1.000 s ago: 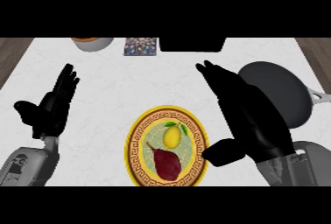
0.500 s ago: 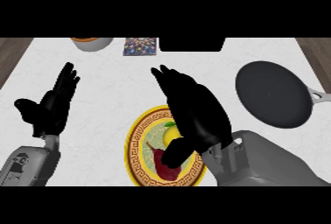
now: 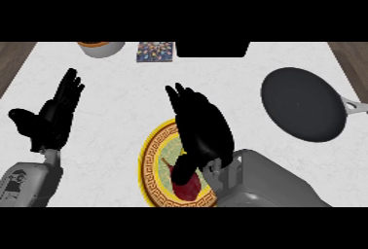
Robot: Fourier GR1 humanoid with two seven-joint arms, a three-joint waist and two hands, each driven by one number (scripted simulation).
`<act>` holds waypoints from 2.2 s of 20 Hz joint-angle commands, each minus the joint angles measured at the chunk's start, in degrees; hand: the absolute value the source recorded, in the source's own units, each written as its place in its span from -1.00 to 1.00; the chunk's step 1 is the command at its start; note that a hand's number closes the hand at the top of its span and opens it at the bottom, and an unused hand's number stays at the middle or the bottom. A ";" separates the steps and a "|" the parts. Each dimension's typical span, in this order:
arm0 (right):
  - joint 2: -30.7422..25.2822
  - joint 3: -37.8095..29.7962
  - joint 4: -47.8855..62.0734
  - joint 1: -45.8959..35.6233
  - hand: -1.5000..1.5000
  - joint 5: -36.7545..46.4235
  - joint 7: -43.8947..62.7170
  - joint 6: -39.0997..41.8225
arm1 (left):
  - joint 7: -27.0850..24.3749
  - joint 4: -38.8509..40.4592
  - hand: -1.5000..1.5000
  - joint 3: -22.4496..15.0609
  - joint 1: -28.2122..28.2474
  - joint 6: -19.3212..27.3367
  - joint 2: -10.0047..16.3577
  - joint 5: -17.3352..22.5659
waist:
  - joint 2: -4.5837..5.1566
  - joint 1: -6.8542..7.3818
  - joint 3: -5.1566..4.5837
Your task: Pick the lemon from the plate and place it in the pan
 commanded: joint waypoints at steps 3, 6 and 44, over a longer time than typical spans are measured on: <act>0.20 -1.95 1.48 1.52 -1.00 2.53 6.07 4.75 | 4.72 -4.45 0.00 -2.20 -0.80 3.24 -2.67 -2.71 | -0.10 -0.17 0.04; 2.28 -1.79 6.12 3.45 -1.00 3.59 2.29 4.09 | -1.38 2.50 0.00 2.96 -1.10 -2.55 0.23 0.09 | 0.15 -0.16 -0.01; 8.86 -3.65 35.11 1.97 -1.00 10.24 -9.51 13.51 | 0.83 -1.07 0.00 5.17 0.42 -3.73 -5.91 -6.90 | 0.16 0.41 0.03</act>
